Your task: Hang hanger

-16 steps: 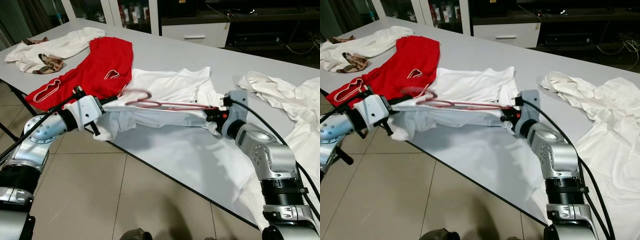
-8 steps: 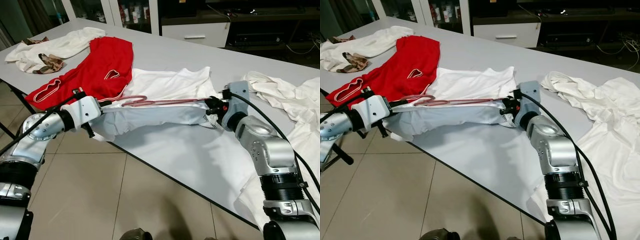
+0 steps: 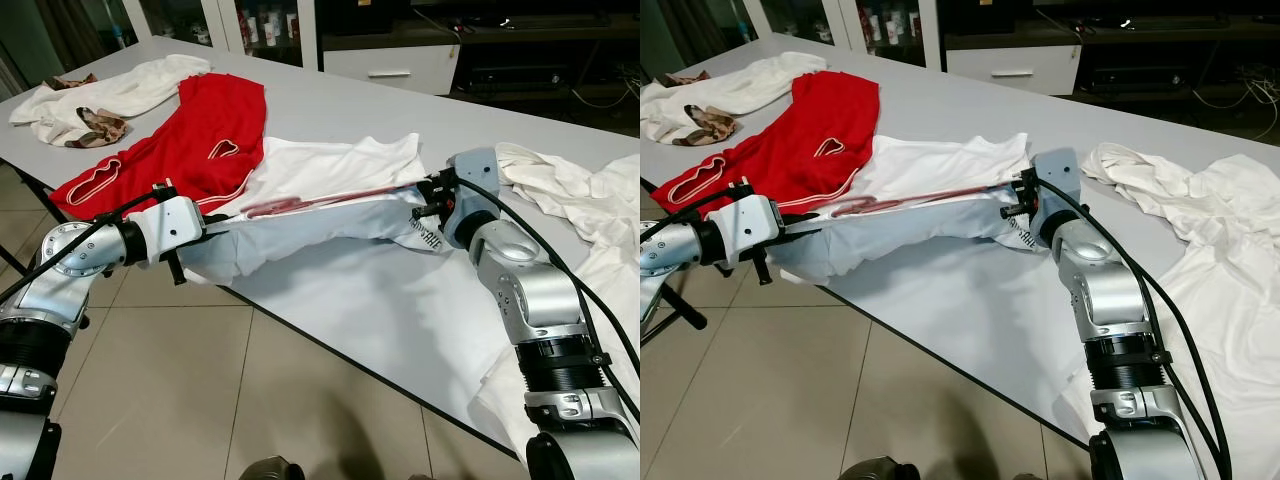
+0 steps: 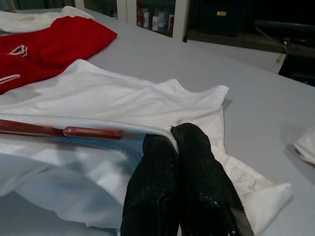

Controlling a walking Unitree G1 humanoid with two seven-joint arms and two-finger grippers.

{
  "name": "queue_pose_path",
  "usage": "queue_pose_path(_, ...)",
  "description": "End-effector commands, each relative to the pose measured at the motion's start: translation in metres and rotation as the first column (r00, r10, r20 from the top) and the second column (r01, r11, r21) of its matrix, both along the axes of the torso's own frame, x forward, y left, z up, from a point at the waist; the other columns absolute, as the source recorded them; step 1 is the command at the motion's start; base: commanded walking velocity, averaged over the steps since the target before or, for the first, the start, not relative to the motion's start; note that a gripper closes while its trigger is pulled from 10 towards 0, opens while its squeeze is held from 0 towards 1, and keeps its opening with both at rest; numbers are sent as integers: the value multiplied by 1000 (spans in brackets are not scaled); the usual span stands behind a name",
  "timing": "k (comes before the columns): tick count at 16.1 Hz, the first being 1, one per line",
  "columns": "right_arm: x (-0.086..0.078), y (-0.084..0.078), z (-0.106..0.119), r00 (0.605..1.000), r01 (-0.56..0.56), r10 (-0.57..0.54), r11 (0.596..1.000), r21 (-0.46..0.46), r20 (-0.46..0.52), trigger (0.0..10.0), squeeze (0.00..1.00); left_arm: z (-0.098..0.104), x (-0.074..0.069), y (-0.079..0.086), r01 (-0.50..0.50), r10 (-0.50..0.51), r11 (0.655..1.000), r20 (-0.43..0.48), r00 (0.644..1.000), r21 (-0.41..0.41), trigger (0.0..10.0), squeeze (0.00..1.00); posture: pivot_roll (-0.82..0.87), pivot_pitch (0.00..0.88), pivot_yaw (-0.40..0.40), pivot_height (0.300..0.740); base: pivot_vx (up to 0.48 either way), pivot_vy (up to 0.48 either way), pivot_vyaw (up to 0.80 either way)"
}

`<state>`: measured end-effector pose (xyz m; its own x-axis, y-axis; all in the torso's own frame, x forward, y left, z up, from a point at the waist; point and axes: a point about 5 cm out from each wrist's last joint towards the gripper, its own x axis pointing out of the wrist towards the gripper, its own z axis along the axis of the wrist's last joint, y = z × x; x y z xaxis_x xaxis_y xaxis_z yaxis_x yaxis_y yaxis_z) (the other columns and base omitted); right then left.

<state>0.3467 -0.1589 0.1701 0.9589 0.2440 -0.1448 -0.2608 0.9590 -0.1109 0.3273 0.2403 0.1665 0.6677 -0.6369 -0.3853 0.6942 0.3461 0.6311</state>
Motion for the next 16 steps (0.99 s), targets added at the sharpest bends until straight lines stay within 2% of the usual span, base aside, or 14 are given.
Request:
queue_pose_path(1,2,-5,18,997,21,-19,999,-31,75,10000,0,0,-2,15,-46,48,997,-31,998,54,0,0,-62,0,107,736,0,0,0)
queue_pose_path(3,-2,2,21,993,-51,59,995,-82,100,10000,0,1,1,19,-87,89,993,-24,996,76,0,0,-62,0,108,736,0,0,0)
queue_pose_path(4,-6,8,19,986,-115,129,985,-131,102,10000,0,2,3,23,-125,127,988,-10,992,93,0,0,-62,0,107,736,0,0,0)
queue_pose_path(5,-14,18,16,965,-216,241,956,-199,109,10000,0,6,8,28,-183,182,977,21,983,107,0,0,-63,0,105,736,0,0,0)
queue_pose_path(7,-19,21,15,952,-259,287,940,-219,103,10000,0,6,9,30,-202,201,971,23,979,124,0,0,-63,0,104,736,0,0,0)
queue_pose_path(8,-24,25,16,930,-313,351,912,-264,111,10000,0,8,11,33,-225,222,965,34,974,134,0,0,-62,0,103,736,0,0,0)
queue_pose_path(9,-30,27,18,894,-368,432,862,-349,123,10000,0,10,12,34,-241,238,959,41,971,152,0,0,-62,0,102,736,0,0,0)
queue_pose_path(11,-32,25,21,867,-372,478,809,-456,140,10000,0,9,12,34,-239,237,956,34,971,169,0,0,-63,0,102,736,0,0,0)
queue_pose_path(12,-33,26,22,855,-377,498,787,-487,143,10000,0,9,13,34,-237,235,956,31,971,176,0,0,-63,0,102,736,0,0,0)
queue_pose_path(14,-37,30,23,801,-420,586,697,-580,124,10000,0,7,13,33,-220,221,951,20,975,218,0,0,-60,0,98,736,0,0,0)
queue_pose_path(16,-42,33,22,762,-455,640,638,-622,100,10000,0,7,14,32,-212,214,946,18,977,244,0,0,-58,0,98,736,0,0,0)
